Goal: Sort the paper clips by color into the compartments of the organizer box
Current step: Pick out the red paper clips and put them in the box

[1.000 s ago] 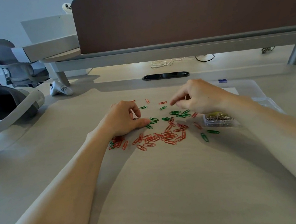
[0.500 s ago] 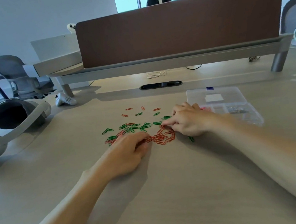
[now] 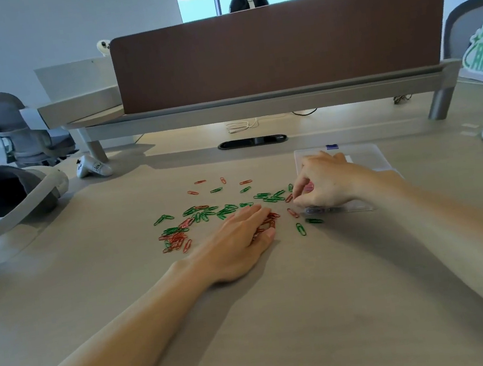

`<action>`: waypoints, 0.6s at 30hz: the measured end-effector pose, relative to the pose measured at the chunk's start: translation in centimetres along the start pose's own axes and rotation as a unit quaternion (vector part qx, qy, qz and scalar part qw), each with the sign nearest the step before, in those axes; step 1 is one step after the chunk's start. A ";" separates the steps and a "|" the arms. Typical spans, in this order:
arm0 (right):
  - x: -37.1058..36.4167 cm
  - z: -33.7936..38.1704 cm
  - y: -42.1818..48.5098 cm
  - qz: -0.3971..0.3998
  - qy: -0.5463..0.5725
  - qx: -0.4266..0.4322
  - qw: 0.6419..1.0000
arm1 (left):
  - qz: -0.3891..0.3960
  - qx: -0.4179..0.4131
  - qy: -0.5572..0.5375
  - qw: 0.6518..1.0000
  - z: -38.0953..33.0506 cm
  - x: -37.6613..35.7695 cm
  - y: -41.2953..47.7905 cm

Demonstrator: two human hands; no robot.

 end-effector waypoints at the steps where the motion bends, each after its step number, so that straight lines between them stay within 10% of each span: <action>1: 0.1 -0.2 0.1 -0.003 -0.005 0.001 1.000 | -0.005 -0.010 0.002 1.000 -0.3 0.0 0.4; 18: -0.8 -0.2 0.0 0.019 0.081 0.007 0.997 | -0.093 -0.054 -0.079 0.991 0.0 0.7 1.5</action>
Point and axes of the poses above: each hand's wrist, its own y-axis towards the middle knuckle, its own x-axis out of the back of the hand, z = x × y, the point moved 8 cm from there along y, towards the middle knuckle, and after that the axes turned 13 degrees about -z, right-handed, at the moved point
